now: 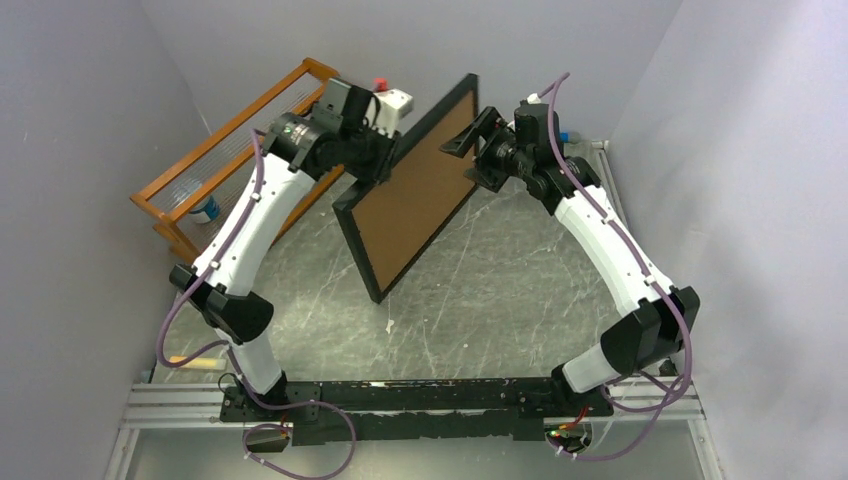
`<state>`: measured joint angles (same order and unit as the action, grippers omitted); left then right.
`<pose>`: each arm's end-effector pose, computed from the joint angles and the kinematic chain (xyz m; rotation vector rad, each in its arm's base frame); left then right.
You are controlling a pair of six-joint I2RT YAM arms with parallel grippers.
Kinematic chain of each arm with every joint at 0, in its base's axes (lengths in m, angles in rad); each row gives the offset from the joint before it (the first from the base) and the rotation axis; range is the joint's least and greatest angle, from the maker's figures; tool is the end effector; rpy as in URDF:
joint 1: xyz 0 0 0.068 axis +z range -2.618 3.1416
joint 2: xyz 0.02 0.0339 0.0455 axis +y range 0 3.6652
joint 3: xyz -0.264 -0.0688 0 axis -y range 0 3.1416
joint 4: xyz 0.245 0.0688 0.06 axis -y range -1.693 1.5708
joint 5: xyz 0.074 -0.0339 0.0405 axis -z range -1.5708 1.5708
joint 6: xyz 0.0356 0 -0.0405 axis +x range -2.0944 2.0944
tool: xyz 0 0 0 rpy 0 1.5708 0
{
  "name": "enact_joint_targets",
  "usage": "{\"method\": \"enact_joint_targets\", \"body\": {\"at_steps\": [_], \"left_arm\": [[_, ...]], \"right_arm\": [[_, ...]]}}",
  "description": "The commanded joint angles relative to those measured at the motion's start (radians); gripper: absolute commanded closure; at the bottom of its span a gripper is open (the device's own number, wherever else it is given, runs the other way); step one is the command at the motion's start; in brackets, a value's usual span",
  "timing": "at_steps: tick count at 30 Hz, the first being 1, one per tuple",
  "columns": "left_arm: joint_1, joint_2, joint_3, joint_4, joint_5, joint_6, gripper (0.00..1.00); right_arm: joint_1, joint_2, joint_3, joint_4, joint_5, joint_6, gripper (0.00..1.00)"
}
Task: Put the photo into the frame
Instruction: Turn over the photo frame at the center of the board.
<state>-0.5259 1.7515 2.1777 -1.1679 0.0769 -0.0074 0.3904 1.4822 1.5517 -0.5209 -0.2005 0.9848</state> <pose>0.2983 -0.1763 0.4552 0.6372 2.2484 -0.3577 0.3070 0.1340 0.4058 0.5069 2.1241 1.0361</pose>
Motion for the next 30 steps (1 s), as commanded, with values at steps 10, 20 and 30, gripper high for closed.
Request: {"method": "enact_joint_targets", "body": {"at_steps": [10,20,30], "left_arm": [[-0.189,-0.017,0.037,0.059,-0.010,0.047,0.66],[-0.193,-0.134,-0.224,0.231,0.616,0.098,0.28],[-0.191,-0.153,-0.307,0.455,0.850,-0.079,0.17]], "right_arm": [[-0.044,0.019,0.055,0.023,-0.064,0.118,0.11],[-0.124,-0.016,-0.003,-0.053,-0.093,0.122,0.15],[-0.216,-0.122,-0.148,-0.076,-0.173,0.090,0.39]]}}
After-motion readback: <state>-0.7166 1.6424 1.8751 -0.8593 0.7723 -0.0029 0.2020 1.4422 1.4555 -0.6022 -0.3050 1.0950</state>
